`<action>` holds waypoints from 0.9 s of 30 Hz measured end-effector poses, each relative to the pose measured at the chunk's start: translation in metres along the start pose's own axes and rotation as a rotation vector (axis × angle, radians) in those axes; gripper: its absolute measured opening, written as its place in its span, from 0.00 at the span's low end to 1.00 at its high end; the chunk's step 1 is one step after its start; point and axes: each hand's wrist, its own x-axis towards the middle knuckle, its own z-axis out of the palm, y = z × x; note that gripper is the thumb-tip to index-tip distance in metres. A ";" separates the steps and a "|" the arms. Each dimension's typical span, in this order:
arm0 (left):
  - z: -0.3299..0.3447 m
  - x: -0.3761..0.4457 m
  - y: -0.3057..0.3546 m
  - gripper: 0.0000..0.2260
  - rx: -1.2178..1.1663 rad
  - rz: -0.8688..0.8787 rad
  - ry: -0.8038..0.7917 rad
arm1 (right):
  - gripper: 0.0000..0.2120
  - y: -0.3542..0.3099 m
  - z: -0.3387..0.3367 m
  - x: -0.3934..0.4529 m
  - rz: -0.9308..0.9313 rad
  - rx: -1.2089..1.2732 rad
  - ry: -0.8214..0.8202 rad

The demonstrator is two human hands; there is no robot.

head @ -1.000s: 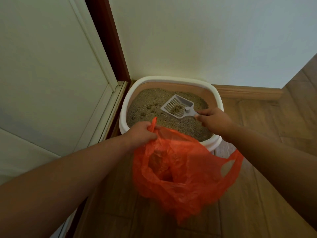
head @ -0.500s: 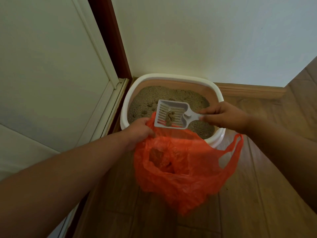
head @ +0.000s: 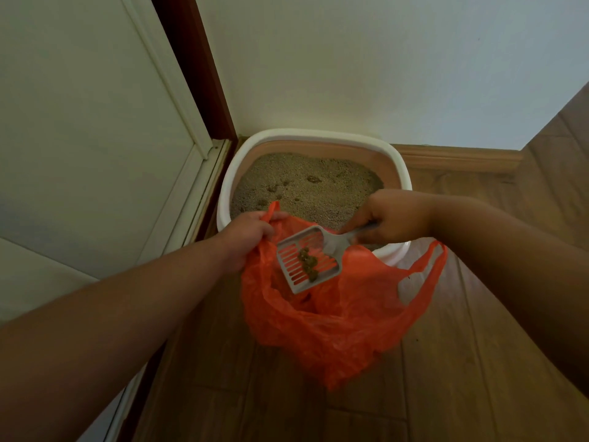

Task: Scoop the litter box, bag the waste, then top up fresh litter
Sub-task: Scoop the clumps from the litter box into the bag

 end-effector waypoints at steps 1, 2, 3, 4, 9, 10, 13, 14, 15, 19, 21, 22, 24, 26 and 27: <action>-0.001 0.001 0.000 0.28 -0.027 -0.002 0.011 | 0.15 -0.006 -0.002 0.001 -0.007 -0.033 -0.019; -0.003 0.002 -0.001 0.28 -0.051 -0.005 0.019 | 0.15 -0.011 -0.004 0.002 -0.013 -0.064 -0.043; -0.004 0.002 -0.001 0.28 -0.066 -0.010 0.026 | 0.15 -0.018 -0.006 0.003 -0.019 -0.094 -0.071; -0.004 0.002 -0.001 0.28 -0.072 -0.014 0.026 | 0.15 -0.024 -0.007 0.003 -0.025 -0.130 -0.099; -0.001 0.000 -0.001 0.27 -0.073 -0.022 0.031 | 0.14 -0.057 -0.014 0.002 -0.015 -0.295 -0.208; 0.000 0.000 0.000 0.27 -0.070 -0.020 0.030 | 0.14 -0.061 -0.015 0.002 -0.011 -0.333 -0.228; 0.001 0.000 -0.001 0.27 -0.054 -0.020 0.029 | 0.14 -0.073 -0.020 0.003 -0.019 -0.441 -0.231; 0.001 0.001 -0.001 0.27 -0.056 -0.021 0.024 | 0.14 -0.076 -0.022 0.002 -0.027 -0.461 -0.217; 0.000 0.002 -0.001 0.27 -0.055 -0.023 0.023 | 0.14 -0.078 -0.024 0.002 -0.035 -0.472 -0.202; -0.001 0.001 -0.003 0.28 -0.017 -0.024 0.024 | 0.14 -0.085 -0.029 0.000 -0.051 -0.478 -0.188; 0.001 -0.001 -0.003 0.28 -0.022 -0.022 0.012 | 0.14 -0.086 -0.028 -0.001 -0.065 -0.503 -0.200; 0.002 -0.002 -0.003 0.28 -0.029 -0.016 0.004 | 0.14 -0.086 -0.027 0.000 -0.070 -0.512 -0.204; 0.004 -0.004 -0.004 0.28 -0.031 -0.009 -0.008 | 0.13 -0.086 -0.026 0.000 -0.072 -0.532 -0.204; 0.004 -0.004 -0.004 0.28 -0.037 -0.012 -0.016 | 0.13 -0.085 -0.026 0.000 -0.069 -0.561 -0.191; 0.002 -0.004 -0.004 0.28 -0.038 -0.012 -0.016 | 0.14 -0.086 -0.025 -0.001 -0.072 -0.571 -0.180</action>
